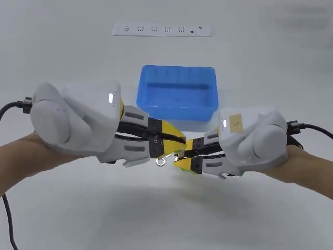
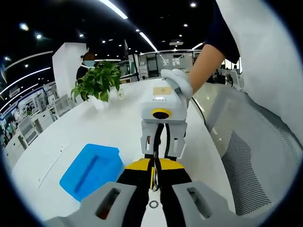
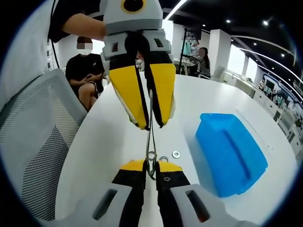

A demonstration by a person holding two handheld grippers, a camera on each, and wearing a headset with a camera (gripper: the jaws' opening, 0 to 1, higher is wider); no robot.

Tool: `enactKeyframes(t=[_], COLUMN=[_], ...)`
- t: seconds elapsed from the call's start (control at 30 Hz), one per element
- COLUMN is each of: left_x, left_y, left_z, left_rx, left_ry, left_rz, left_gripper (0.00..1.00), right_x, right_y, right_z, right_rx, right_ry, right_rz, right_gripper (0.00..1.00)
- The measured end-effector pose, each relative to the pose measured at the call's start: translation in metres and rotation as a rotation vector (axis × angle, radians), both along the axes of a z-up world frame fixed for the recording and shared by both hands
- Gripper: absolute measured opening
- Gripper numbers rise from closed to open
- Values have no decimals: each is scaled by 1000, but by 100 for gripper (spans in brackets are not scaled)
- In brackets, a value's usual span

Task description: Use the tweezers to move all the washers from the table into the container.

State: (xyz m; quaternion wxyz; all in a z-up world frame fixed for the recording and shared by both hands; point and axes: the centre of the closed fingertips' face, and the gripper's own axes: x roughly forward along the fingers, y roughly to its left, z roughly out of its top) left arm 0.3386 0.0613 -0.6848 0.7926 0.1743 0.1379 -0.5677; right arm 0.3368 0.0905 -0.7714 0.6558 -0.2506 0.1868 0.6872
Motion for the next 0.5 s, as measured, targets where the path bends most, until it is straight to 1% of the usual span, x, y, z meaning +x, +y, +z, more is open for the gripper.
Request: enactKeyframes(t=[0.07,0.1,0.13,0.17,0.2,0.23,0.27,0.3,0.4,0.5], left_x=[2,2,0,-2,-4,-5,-6,-7,-3,-4], left_y=[6,11,14,16,22,25,33,38,66,83], left_z=[4,8,12,16,22,26,30,33,40,48], left_rx=[1,-9,-28,-35,-38,-42,-52,-53,-42,-53], left_ry=[-15,-7,7,7,-18,-27,-26,-30,-61,-89], left_rz=[28,52,68,73,88,103,136,154,257,312], left_gripper=[17,21,22,22,22,22,22,22,23,22], right_x=[1,1,1,3,4,5,6,7,11,14], right_y=[0,1,1,1,2,2,2,2,2,4], right_z=[5,8,11,15,18,24,27,31,40,50], right_rx=[-3,-1,1,7,13,25,30,33,38,46], right_ry=[4,8,9,11,19,28,32,36,13,-5], right_rz=[-12,-17,-24,-39,-50,-66,-78,-87,-99,-108], right_gripper=[8,8,8,8,8,8,8,8,8,8])
